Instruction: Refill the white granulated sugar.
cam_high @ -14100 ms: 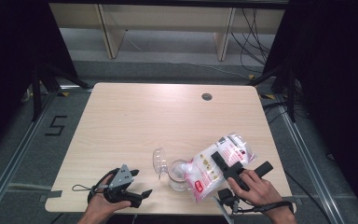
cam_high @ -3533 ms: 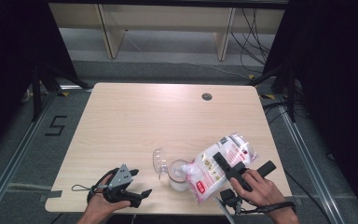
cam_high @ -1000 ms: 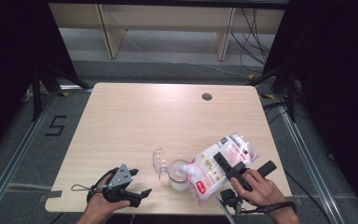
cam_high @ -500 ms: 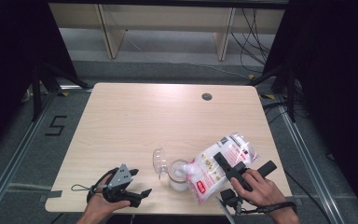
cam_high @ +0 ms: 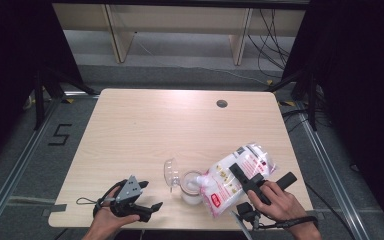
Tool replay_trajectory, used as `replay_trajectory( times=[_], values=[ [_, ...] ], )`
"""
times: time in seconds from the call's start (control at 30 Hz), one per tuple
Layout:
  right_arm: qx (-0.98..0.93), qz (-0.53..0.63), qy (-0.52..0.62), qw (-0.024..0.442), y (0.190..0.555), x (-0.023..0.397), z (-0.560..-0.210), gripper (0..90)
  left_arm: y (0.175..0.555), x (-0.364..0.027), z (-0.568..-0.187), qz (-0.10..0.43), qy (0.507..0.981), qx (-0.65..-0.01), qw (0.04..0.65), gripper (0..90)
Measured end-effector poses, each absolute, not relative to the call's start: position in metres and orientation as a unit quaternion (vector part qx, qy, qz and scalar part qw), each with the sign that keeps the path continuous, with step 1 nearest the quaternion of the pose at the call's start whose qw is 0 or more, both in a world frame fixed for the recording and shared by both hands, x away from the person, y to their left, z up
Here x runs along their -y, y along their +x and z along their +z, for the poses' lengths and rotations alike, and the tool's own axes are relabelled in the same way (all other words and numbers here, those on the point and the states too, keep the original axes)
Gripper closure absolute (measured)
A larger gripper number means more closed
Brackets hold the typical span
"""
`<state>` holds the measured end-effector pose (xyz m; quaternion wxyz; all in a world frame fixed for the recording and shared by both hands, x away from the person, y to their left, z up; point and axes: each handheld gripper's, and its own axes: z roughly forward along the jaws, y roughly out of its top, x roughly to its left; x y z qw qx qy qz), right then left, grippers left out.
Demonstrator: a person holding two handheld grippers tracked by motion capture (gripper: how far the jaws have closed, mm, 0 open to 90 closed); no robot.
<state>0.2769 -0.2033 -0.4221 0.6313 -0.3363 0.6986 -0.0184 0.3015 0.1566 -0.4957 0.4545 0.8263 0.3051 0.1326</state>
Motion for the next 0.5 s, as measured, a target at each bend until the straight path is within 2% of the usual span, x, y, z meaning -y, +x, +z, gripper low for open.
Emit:
replay_trajectory(
  times=[0.5],
  values=[
    [-0.699, -0.016, -0.336, 0.631, 0.2768, 0.2034, -0.4221, 72.1, 0.3014, -0.1568, -0.4955, 0.132, 0.827, -0.305, 0.454, 15.6]
  ],
)
